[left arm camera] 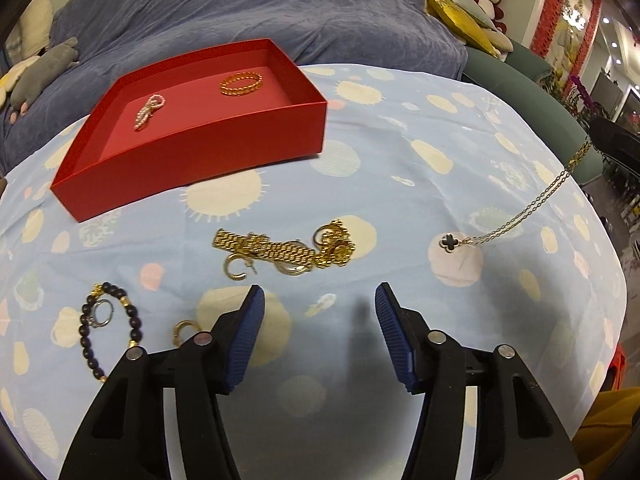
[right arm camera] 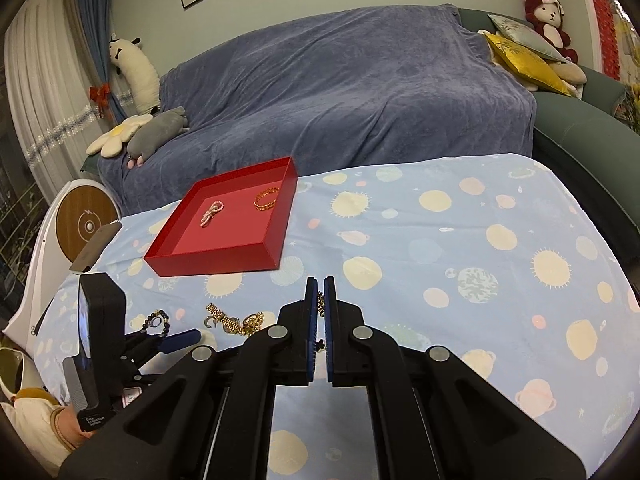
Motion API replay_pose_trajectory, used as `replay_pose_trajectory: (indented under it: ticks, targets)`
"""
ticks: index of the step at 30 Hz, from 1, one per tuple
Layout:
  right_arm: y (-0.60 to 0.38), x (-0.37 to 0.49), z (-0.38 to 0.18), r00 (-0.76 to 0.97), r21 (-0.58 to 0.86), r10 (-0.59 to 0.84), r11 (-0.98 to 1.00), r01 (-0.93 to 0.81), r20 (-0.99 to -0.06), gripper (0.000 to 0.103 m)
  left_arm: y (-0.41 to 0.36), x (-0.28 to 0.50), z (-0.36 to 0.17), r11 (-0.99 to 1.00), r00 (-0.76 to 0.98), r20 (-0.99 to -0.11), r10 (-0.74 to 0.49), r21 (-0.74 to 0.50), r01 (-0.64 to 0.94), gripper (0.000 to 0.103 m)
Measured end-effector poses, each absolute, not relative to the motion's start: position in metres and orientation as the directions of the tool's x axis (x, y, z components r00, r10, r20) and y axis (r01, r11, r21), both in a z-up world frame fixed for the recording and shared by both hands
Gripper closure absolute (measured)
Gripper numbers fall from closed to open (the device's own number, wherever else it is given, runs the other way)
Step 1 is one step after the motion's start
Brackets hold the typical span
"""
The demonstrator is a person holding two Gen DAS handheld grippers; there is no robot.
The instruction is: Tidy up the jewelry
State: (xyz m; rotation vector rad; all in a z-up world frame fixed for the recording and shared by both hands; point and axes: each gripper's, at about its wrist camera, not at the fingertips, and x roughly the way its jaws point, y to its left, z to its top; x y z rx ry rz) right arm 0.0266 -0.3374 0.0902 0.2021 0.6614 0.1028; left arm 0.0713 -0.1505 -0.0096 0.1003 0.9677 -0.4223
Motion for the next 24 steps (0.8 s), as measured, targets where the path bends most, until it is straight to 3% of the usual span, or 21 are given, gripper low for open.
replay_pose_trajectory:
  ticks: [5,12,15,24]
  targets:
    - [-0.343,0.023,0.085,0.776,0.226,0.164,0.974,-0.028,-0.609,0.101,-0.174,0.078,-0.011,0.917,0.524,-0.807,-0.275,-0.055,0.396,0.059]
    - [-0.345,0.027,0.081,0.766,0.238,0.168,0.971,-0.020,-0.621,0.101,-0.184,0.090,-0.024,0.923,0.550,-0.806,-0.218,0.012,0.384,0.096]
    - [-0.342,0.029,0.080,0.761,0.240,0.174,0.971,-0.025,-0.625,0.101,-0.178,0.090,-0.020,0.919,0.542,-0.806,-0.237,-0.005,0.395,0.101]
    - [-0.322,0.035,0.086,0.763,0.239,0.200,0.969,-0.061,-0.615,0.101,-0.137,0.073,0.019,0.915,0.578,-0.769,-0.274,-0.023,0.404,0.101]
